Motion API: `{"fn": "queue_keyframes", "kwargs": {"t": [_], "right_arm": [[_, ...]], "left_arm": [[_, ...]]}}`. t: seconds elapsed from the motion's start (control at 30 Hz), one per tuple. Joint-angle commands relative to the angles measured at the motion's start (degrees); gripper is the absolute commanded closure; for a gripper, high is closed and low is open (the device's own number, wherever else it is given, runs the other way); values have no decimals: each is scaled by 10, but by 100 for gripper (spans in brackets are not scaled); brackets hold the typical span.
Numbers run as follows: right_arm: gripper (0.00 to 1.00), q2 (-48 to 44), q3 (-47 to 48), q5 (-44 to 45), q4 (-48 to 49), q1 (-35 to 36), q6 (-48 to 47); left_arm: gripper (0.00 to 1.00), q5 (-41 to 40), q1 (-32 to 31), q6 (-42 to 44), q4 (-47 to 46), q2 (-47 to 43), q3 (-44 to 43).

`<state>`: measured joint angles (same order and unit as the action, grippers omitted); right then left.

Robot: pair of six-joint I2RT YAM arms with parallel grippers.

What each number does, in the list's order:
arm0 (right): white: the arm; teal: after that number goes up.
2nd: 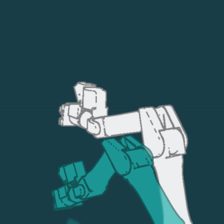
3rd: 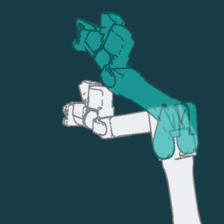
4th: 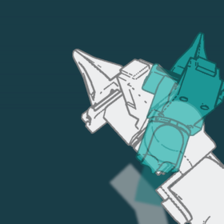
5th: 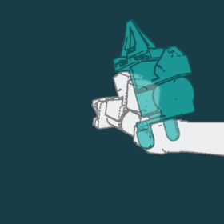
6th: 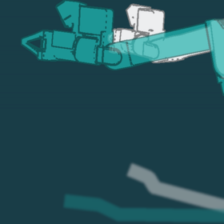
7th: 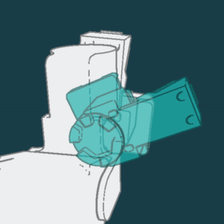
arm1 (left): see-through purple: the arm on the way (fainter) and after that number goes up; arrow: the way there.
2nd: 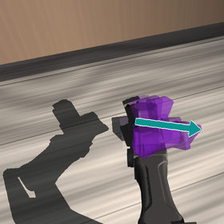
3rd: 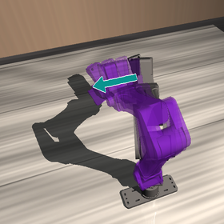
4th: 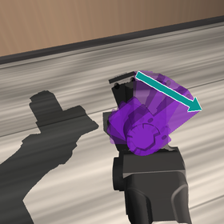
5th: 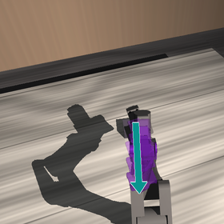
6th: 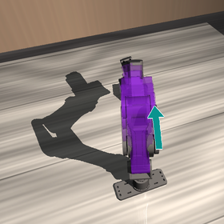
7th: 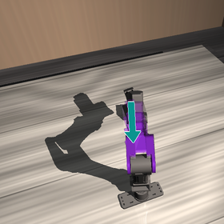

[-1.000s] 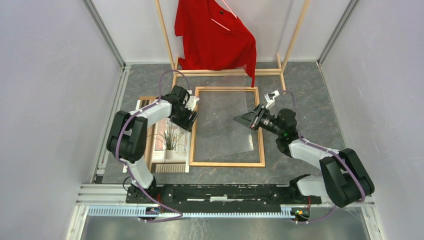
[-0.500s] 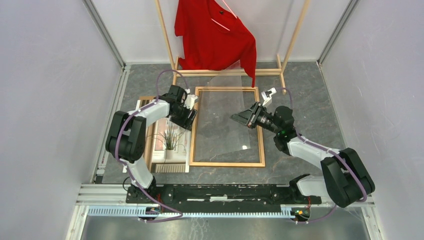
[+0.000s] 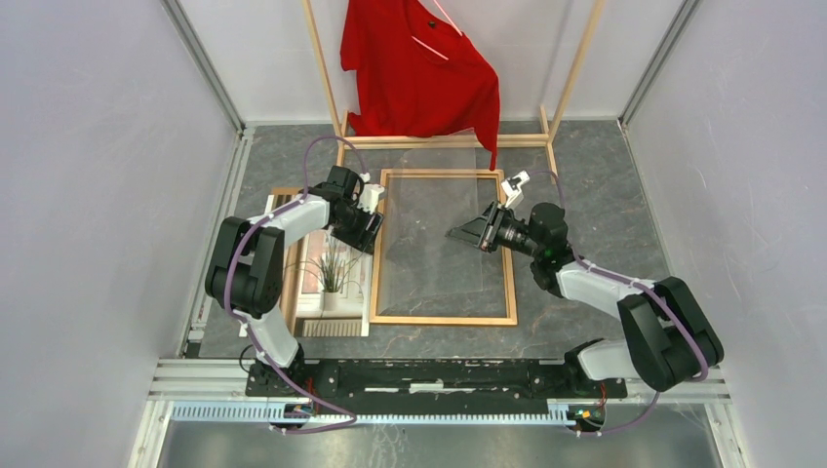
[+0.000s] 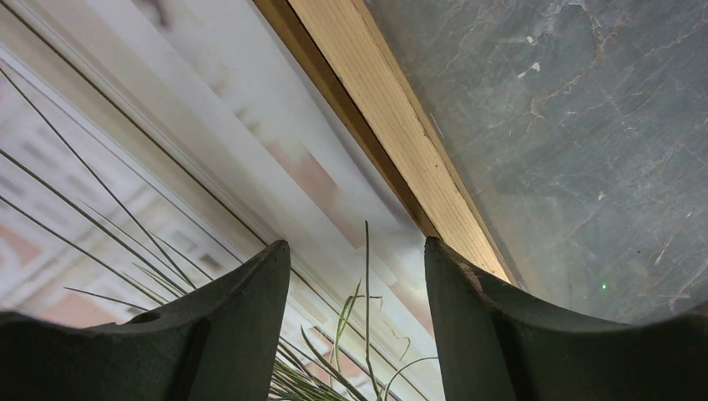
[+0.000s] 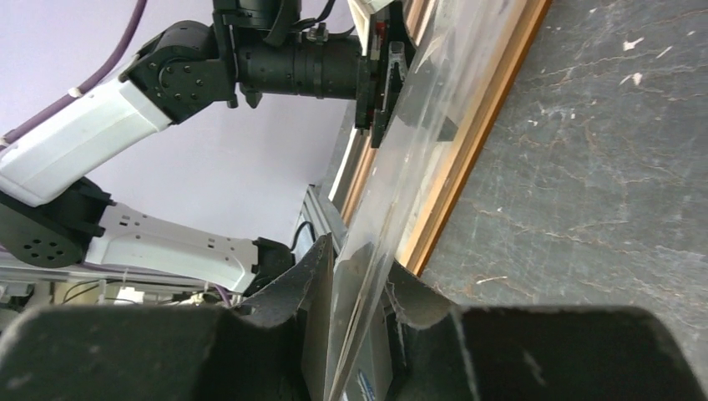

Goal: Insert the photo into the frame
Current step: Place the photo frame item in the photo frame.

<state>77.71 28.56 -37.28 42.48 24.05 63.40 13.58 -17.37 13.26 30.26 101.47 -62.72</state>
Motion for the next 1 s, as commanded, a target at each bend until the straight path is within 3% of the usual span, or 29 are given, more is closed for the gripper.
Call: {"fn": "queue_keyframes", "kwargs": {"t": [0.0, 0.27, 0.97], "right_arm": [[74, -8, 19, 3, -45, -10, -54], [70, -38, 33, 27, -171, -40, -140], [59, -18, -3, 81, -224, -55, -216]], "left_arm": [[33, 22, -1, -15, -4, 26, 26], [33, 19, -1, -14, -4, 28, 22], [33, 11, -2, -13, -3, 26, 23]]}}
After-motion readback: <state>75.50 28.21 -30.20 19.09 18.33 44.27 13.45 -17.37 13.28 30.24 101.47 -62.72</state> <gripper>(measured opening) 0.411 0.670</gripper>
